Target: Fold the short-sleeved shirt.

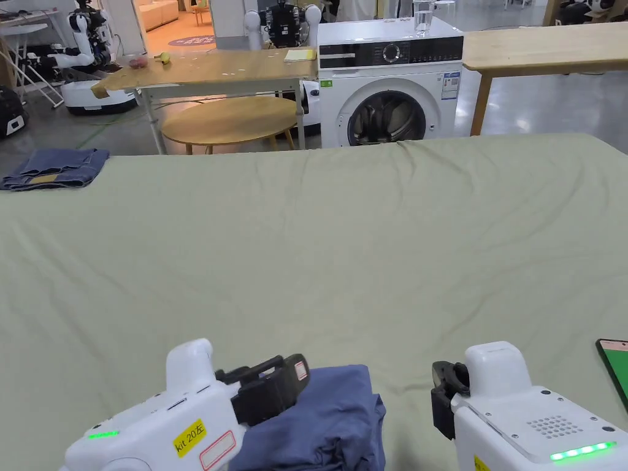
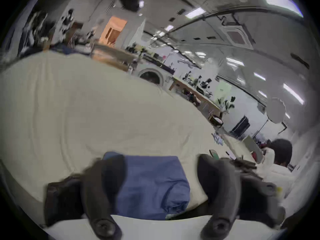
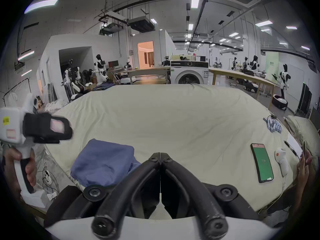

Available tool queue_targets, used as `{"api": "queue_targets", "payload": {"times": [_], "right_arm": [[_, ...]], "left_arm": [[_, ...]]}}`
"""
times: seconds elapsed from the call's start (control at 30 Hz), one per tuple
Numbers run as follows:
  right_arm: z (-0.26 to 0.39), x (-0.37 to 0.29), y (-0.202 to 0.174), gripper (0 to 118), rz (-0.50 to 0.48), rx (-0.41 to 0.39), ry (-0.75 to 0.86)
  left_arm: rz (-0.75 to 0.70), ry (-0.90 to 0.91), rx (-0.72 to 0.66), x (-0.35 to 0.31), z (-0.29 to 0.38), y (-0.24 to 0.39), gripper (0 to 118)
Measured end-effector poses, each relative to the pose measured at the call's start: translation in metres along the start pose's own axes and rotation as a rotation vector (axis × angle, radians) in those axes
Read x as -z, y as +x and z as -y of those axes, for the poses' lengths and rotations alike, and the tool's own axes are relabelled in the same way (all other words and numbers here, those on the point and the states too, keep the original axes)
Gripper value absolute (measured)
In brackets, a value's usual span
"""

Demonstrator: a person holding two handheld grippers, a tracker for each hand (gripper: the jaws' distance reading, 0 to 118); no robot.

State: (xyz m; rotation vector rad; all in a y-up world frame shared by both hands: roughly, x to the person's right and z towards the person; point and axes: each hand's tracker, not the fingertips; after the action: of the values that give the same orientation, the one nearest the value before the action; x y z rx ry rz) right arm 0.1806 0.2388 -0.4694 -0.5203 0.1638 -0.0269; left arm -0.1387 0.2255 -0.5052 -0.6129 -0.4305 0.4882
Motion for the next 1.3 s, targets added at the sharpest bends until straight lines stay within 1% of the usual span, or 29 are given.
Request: {"api": "queue_targets", "payload": {"times": [0.03,0.07,0.17,0.2,0.23,0.3,0.37,0.47,0.53,0.6,0.67,0.7,0.73,0.77,0.8,0.83,0.9,0.93,0.97,1.0,1.03,1.07,1.1,1.13,1.2,1.23,1.27,1.3], "right_arm": [[0.0,0.0,0.0,0,-0.001,-0.001,-0.002],[0.0,0.001,0.0,0,-0.001,-0.004,-0.006],[-0.001,0.003,-0.002,0,-0.009,0.0,-0.016],[-0.001,0.003,-0.002,0,-0.012,0.001,-0.017],[-0.001,0.003,-0.004,0,-0.017,-0.002,-0.021],[0.0,0.003,-0.007,0,-0.028,-0.019,-0.041],[0.002,0.003,-0.011,0,-0.049,-0.035,-0.061],[0.004,0.007,-0.02,0,-0.09,-0.036,-0.08],[0.005,0.016,-0.029,0,-0.139,-0.028,-0.099],[0.008,0.028,-0.035,0,-0.207,0.02,-0.137],[0.015,0.042,-0.041,0,-0.263,0.066,-0.17],[0.019,0.049,-0.042,0,-0.289,0.084,-0.191],[0.024,0.057,-0.042,0,-0.336,0.117,-0.218],[0.03,0.065,-0.042,0,-0.371,0.142,-0.249],[0.036,0.071,-0.041,0,-0.373,0.14,-0.28],[0.043,0.076,-0.039,0,-0.346,0.112,-0.302],[0.053,0.081,-0.034,0,-0.282,0.083,-0.31],[0.055,0.082,-0.029,0,-0.28,0.107,-0.301],[0.054,0.081,-0.023,0,-0.286,0.146,-0.299],[0.052,0.081,-0.019,0,-0.3,0.183,-0.299],[0.051,0.08,-0.018,0,-0.299,0.174,-0.301],[0.05,0.08,-0.019,0,-0.299,0.165,-0.3],[0.049,0.08,-0.021,0,-0.299,0.141,-0.298],[0.048,0.079,-0.025,0,-0.294,0.11,-0.297],[0.047,0.078,-0.029,0,-0.288,0.1,-0.291],[0.046,0.078,-0.03,0,-0.286,0.1,-0.285],[0.045,0.078,-0.03,0,-0.284,0.103,-0.28],[0.043,0.077,-0.031,0,-0.276,0.102,-0.272]], "left_arm": [[0.003,-0.034,0.01,0.007,0.007,-0.002,22],[0.015,-0.071,0.011,0.016,0.014,-0.003,11],[0.104,-0.189,-0.04,0.044,0.041,0.003,9],[0.136,-0.235,-0.037,0.054,0.05,0.006,8],[0.131,-0.257,-0.008,0.062,0.06,0.012,5],[0.142,-0.296,0.019,0.073,0.075,0.02,5],[0.138,-0.292,-0.007,0.079,0.08,0.018,4],[0.132,-0.256,-0.034,0.066,0.072,0.017,4],[0.106,-0.2,0.009,0.048,0.058,0.017,4],[0.081,-0.157,0.033,0.031,0.045,0.01,4],[0.048,-0.102,0.015,0.013,0.032,-0.007,4],[0.033,-0.08,-0.001,0.007,0.028,-0.017,13],[0.022,-0.063,-0.023,0.001,0.025,-0.029,42],[0.017,-0.058,-0.059,-0.003,0.022,-0.044,74],[0.009,-0.076,-0.102,-0.004,0.021,-0.058,104],[0.003,-0.111,-0.157,-0.002,0.022,-0.076,118],[0.037,-0.09,-0.256,0.0,0.025,-0.105,118],[0.072,-0.147,-0.325,0.006,0.029,-0.117,118],[0.136,-0.187,-0.388,0.012,0.032,-0.126,118],[0.239,-0.22,-0.454,0.022,0.039,-0.133,118],[0.365,-0.25,-0.513,0.035,0.048,-0.138,118],[0.454,-0.276,-0.565,0.051,0.056,-0.138,118],[0.483,-0.268,-0.587,0.062,0.061,-0.137,118],[0.488,-0.235,-0.574,0.069,0.061,-0.128,118],[0.443,-0.241,-0.508,0.08,0.056,-0.107,118],[0.392,-0.242,-0.481,0.084,0.053,-0.101,109],[0.344,-0.254,-0.467,0.087,0.051,-0.098,76],[0.28,-0.273,-0.446,0.087,0.051,-0.101,27]]}}
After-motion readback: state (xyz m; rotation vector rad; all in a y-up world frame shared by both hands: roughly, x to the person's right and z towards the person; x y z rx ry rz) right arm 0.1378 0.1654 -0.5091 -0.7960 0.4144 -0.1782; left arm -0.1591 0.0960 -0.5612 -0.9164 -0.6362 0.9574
